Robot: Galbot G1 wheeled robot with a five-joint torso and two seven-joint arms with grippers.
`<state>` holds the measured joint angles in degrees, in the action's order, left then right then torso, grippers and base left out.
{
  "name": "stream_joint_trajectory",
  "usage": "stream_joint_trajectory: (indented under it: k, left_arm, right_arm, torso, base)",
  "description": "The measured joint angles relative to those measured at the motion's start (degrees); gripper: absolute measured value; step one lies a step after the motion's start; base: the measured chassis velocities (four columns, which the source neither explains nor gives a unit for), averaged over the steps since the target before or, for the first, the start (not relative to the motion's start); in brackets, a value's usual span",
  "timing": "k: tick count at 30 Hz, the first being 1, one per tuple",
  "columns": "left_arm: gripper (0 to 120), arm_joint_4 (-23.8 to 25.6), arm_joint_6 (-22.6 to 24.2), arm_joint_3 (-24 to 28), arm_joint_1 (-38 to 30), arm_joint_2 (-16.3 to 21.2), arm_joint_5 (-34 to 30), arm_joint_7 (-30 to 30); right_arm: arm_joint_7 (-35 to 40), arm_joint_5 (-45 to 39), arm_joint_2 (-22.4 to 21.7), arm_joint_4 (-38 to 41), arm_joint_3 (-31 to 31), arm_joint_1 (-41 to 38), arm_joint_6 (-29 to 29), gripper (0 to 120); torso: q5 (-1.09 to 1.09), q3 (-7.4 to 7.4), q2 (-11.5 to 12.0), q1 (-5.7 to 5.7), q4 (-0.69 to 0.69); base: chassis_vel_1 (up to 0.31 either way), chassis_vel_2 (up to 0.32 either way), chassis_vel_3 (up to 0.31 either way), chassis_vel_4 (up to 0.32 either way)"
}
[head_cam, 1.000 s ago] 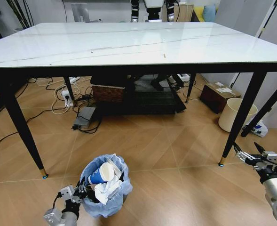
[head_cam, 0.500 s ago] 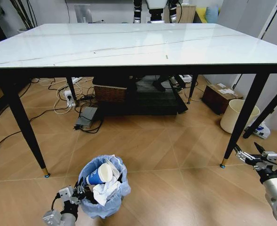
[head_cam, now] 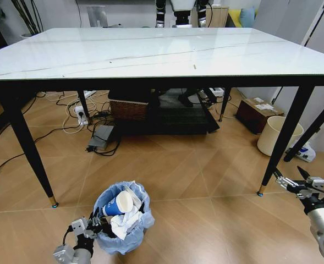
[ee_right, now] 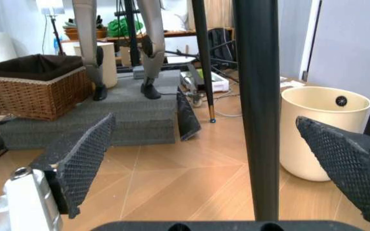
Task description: Pick up the trash bin and place the trash from the table into it.
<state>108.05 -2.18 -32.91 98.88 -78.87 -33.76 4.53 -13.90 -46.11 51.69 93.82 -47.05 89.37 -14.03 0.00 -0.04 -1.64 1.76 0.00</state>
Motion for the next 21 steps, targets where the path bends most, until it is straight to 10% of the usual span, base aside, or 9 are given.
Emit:
stream_joint_trajectory:
  k: [21]
  left_arm:
    - [0,-3.44,0.48,0.95,-3.0,-0.19,-1.53,0.42]
  right_arm:
    - [0.0,0.0,0.0,0.0,0.0,0.0,0.0,100]
  torso:
    - [0.0,0.01,-0.04,0.01,0.0]
  base:
    - [0.0,0.0,0.0,0.0]
